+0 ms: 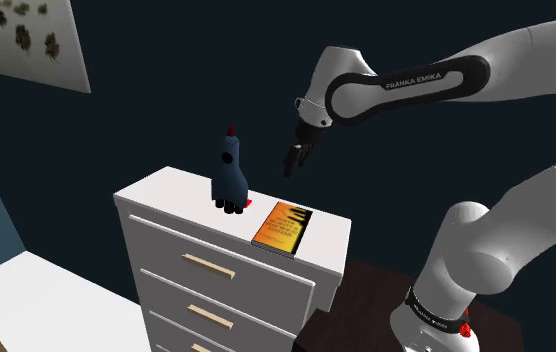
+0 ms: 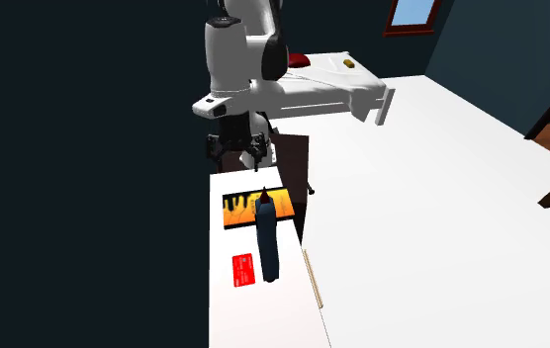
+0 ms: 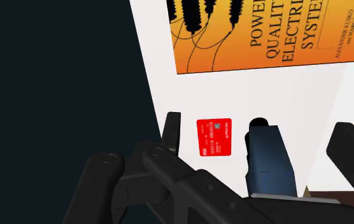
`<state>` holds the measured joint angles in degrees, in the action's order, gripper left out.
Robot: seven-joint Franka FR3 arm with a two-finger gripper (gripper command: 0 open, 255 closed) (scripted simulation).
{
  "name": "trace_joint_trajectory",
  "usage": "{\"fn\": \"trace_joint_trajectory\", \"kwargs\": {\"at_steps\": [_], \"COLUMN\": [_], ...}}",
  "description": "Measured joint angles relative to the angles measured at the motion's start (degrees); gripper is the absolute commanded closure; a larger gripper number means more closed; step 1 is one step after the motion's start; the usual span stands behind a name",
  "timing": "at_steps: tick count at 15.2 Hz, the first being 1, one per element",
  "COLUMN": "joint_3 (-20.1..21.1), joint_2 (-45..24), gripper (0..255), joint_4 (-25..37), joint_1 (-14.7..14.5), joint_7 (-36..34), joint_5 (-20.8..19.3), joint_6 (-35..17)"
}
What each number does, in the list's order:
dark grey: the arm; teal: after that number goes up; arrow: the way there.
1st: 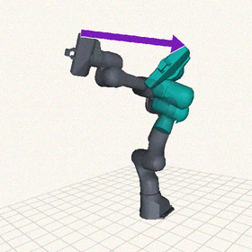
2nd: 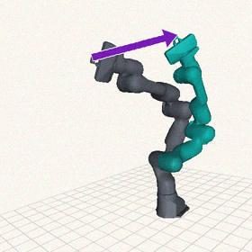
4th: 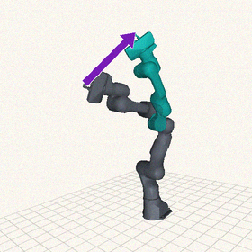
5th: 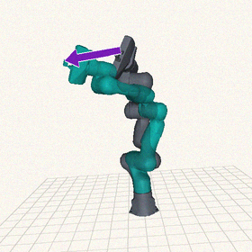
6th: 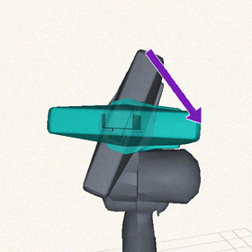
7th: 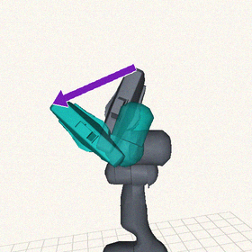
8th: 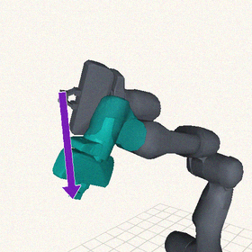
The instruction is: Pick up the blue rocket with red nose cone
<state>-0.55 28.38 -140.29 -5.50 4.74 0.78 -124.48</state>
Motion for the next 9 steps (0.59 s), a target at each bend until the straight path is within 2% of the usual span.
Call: {"fn": "trace_joint_trajectory", "kwargs": {"at_steps": [9], "joint_3": [-0.6], "joint_2": [-12.7], "gripper": [0], "joint_4": [5.9], "joint_1": [-4.9], "joint_7": [6.4], "joint_5": [6.0], "joint_6": [-19.4]}}
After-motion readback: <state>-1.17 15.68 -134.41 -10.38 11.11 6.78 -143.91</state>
